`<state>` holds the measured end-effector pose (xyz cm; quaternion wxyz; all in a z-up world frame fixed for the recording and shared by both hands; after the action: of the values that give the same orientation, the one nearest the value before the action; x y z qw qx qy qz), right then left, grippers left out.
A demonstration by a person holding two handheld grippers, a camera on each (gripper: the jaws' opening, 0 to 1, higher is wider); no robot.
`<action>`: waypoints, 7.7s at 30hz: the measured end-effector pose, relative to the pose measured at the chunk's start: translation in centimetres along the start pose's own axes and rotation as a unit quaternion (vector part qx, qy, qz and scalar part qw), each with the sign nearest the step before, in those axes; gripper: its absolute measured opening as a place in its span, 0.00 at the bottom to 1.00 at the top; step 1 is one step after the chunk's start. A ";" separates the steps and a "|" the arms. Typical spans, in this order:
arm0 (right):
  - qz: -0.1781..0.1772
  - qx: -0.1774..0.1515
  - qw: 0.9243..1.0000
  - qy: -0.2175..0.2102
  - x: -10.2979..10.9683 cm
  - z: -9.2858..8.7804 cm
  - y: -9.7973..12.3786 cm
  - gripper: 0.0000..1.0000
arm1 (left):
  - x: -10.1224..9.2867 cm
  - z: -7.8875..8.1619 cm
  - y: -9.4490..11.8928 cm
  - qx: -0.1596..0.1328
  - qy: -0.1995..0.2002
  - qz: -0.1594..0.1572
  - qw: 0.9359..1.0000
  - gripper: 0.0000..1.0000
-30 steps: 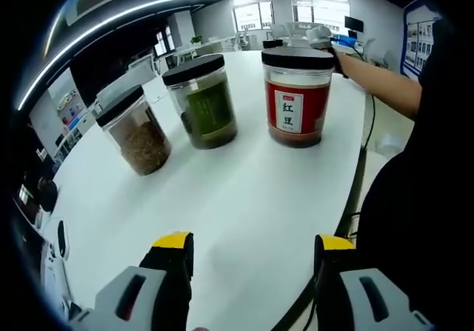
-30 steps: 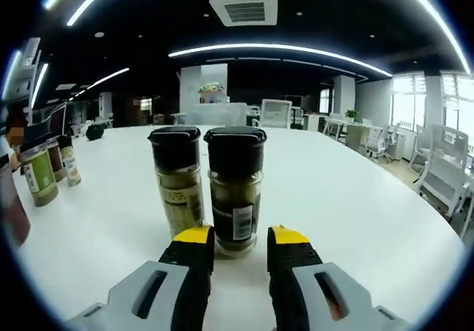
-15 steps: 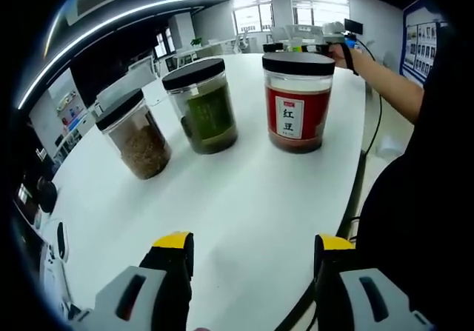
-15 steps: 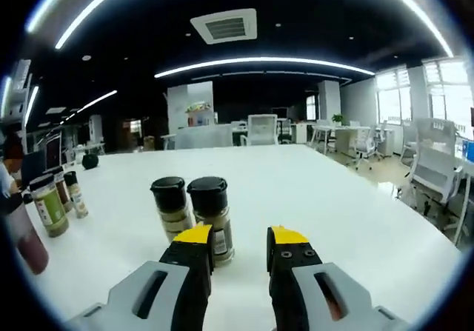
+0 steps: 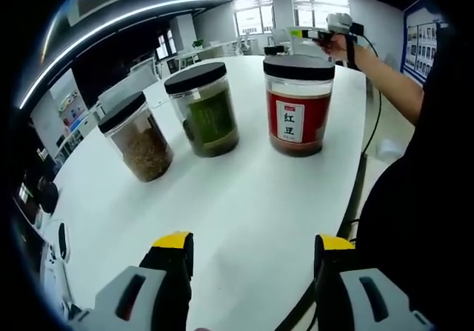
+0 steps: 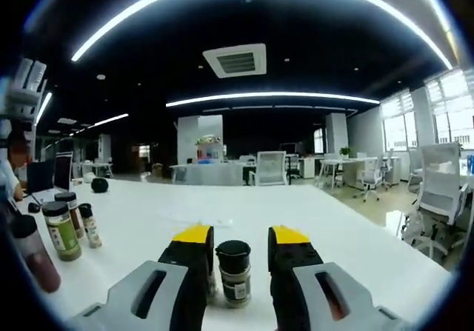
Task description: Pick up the mixed condiments and ingredients on the table and sort them into separate groups
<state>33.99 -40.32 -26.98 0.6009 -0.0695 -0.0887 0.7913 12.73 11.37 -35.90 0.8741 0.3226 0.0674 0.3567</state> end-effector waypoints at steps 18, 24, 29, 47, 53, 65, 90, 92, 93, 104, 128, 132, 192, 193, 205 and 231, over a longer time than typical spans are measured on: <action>0.153 -0.042 0.987 0.006 5.1 2.6 0.8 0.36 | 0.2 1.9 0.1 -0.077 0.003 -0.001 0.997 0.67; 0.216 -0.038 0.976 0.005 6.7 2.6 1.7 0.36 | 0.2 2.5 -0.1 -0.095 -0.001 0.001 0.996 0.67; 0.276 -0.021 0.961 0.019 8.6 1.9 2.2 0.39 | 0.4 3.9 -0.1 -0.147 0.001 0.003 0.989 0.68; 0.395 0.015 0.918 0.030 11.9 -0.1 3.7 0.44 | -0.4 6.3 -2.1 -0.214 0.021 -0.012 0.977 0.68; 0.443 0.042 0.894 0.045 13.5 -0.9 4.8 0.49 | -1.1 6.6 -3.0 -0.214 0.043 -0.030 0.976 0.79; 0.469 0.071 0.879 0.050 14.5 -2.2 5.2 0.49 | -2.6 8.8 -4.4 -0.250 0.056 -0.052 0.965 0.88; 0.490 0.104 0.864 0.055 15.2 -4.1 6.0 0.48 | -4.8 12.8 -8.5 -0.304 0.032 -0.077 0.949 0.84; 0.490 0.103 0.864 0.053 15.1 -4.1 6.0 0.48 | -4.3 13.4 -8.8 -0.337 0.022 -0.046 0.940 0.83; 0.490 0.104 0.864 0.050 15.0 -4.2 5.9 0.48 | -4.4 13.2 -9.0 -0.331 0.032 -0.052 0.942 0.80; 0.486 0.120 0.864 0.057 14.7 -4.6 6.1 0.48 | -4.7 13.2 -10.3 -0.362 0.071 -0.064 0.927 0.73; 0.481 0.147 0.861 0.068 14.4 -6.5 6.0 0.48 | -5.0 13.0 -10.0 -0.388 0.047 -0.067 0.918 0.70; 0.478 0.148 0.863 0.067 14.3 -6.6 5.9 0.48 | -5.2 12.9 -9.8 -0.390 0.052 -0.069 0.917 0.69; 0.473 0.153 0.864 0.075 14.4 -6.9 6.3 0.47 | -4.7 12.2 -6.6 -0.379 0.038 -0.012 0.925 0.63; 0.474 0.153 0.864 0.075 14.4 -6.9 6.3 0.47 | -4.5 11.9 -6.2 -0.378 0.041 -0.009 0.925 0.63; 0.479 0.151 0.861 0.078 14.7 -6.7 6.0 0.47 | 0.1 8.7 -1.4 -0.367 0.068 0.093 0.923 0.63; 0.484 0.155 0.857 0.085 15.1 -6.8 6.1 0.48 | 12.5 6.3 2.1 -0.351 0.074 0.275 0.892 0.63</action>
<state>25.69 -27.01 -34.99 0.1502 -0.0768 0.1320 0.9768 22.90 17.61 -28.28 0.7900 -0.0272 -0.0888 0.6061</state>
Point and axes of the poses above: the point that each gripper's makers call its tool centre point, and the gripper's own axes: y roughly backward along the fingers, x roughly to its left, z roughly out of its top, the point moved 7 cm from there along y, roughly backward along the fingers, and after that the axes turned 12 degrees about -x, right-handed, at the moved point
